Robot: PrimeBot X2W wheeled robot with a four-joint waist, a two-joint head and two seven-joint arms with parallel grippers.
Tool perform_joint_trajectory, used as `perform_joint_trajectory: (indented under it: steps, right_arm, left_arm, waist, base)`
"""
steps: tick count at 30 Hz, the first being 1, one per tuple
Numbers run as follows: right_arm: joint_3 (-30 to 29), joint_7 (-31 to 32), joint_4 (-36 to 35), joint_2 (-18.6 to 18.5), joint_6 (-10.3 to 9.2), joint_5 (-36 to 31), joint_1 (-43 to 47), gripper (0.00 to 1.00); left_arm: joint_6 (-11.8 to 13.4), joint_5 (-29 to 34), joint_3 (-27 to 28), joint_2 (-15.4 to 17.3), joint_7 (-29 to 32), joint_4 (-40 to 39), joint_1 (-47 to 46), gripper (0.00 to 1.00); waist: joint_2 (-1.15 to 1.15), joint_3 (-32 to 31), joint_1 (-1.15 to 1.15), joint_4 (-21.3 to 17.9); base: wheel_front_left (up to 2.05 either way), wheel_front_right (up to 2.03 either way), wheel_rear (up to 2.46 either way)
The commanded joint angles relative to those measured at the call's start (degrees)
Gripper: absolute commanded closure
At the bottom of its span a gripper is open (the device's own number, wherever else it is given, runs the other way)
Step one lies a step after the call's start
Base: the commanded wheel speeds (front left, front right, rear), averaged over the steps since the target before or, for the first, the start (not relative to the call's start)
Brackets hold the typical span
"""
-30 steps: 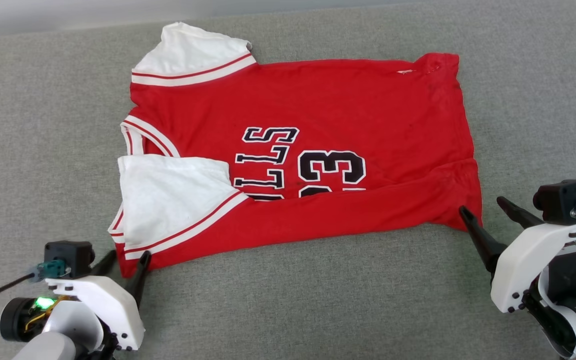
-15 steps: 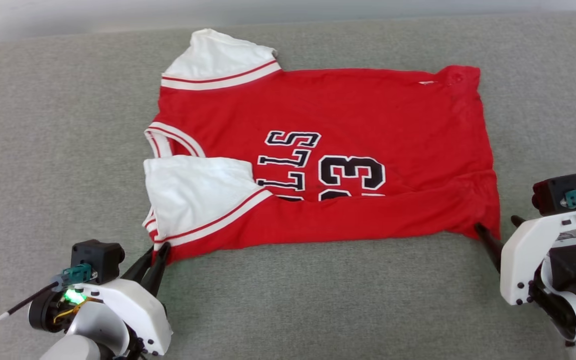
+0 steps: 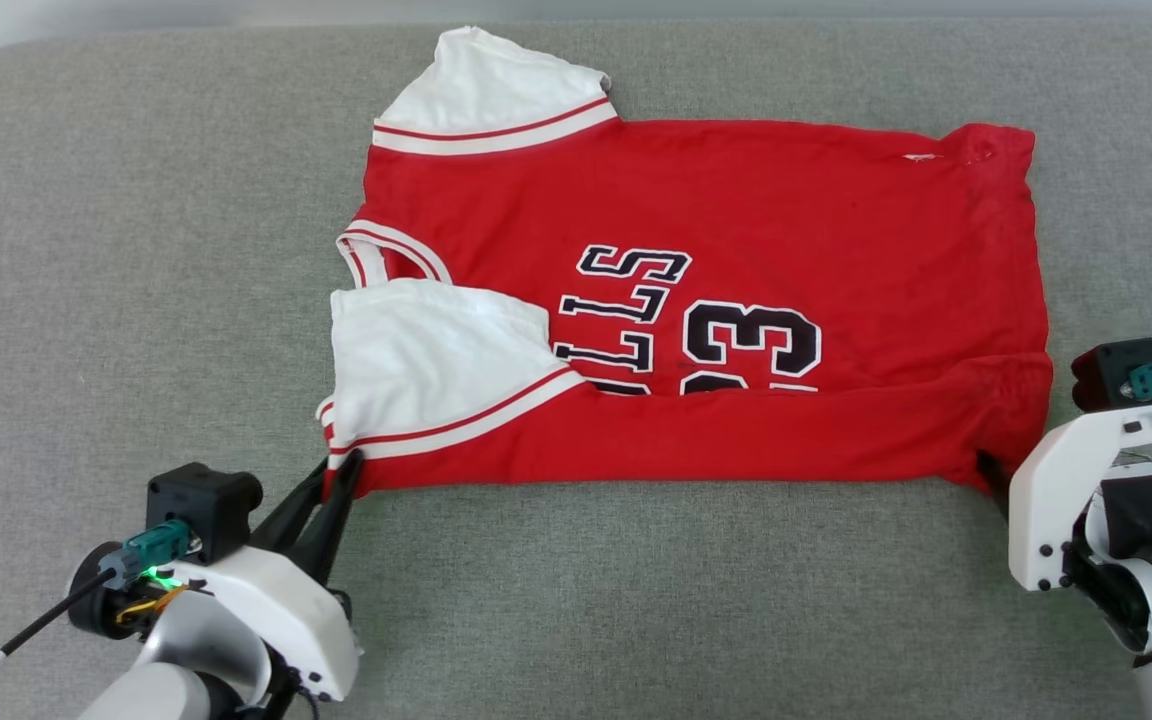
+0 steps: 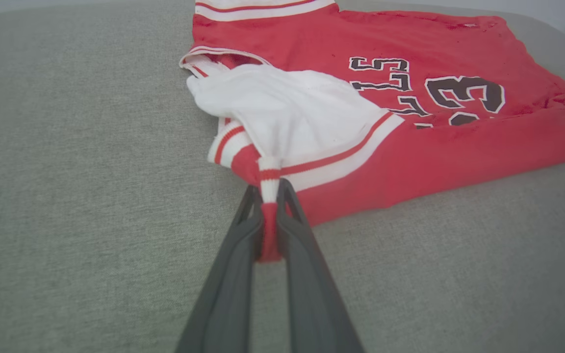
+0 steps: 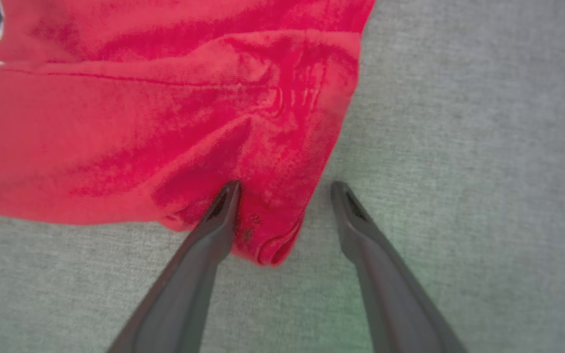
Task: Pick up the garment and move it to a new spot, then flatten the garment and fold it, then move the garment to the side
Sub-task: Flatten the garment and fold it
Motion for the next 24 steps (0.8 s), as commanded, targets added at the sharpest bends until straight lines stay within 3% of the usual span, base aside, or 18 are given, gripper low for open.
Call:
perform_joint_trajectory:
  steps: [1,14,24]
  right_arm:
    - [2.52,1.22,3.82,1.36,0.29,0.59,2.36,1.0]
    - [0.77,0.43,-0.06,-3.23,0.13,2.4,3.29,1.0]
    - [-3.5,7.37,-9.09,-7.44,0.11,4.16,15.98,1.0]
  left_arm:
    - [0.6,0.77,0.18,0.86,-0.29,0.71,0.19,1.0]
    - [0.72,-1.06,-0.8,2.36,1.33,3.44,4.79,1.0]
    - [1.57,-3.92,-2.95,5.07,4.06,0.39,14.84,1.0]
  waist:
    - [0.0,-0.2,0.01,-0.08]
    - [0.0,-6.54,0.01,-2.27]
    - [0.0,-11.55,0.01,-3.98]
  base:
    - [0.0,0.0,0.0]
    - [0.0,0.0,0.0]
    - [0.0,0.0,0.0]
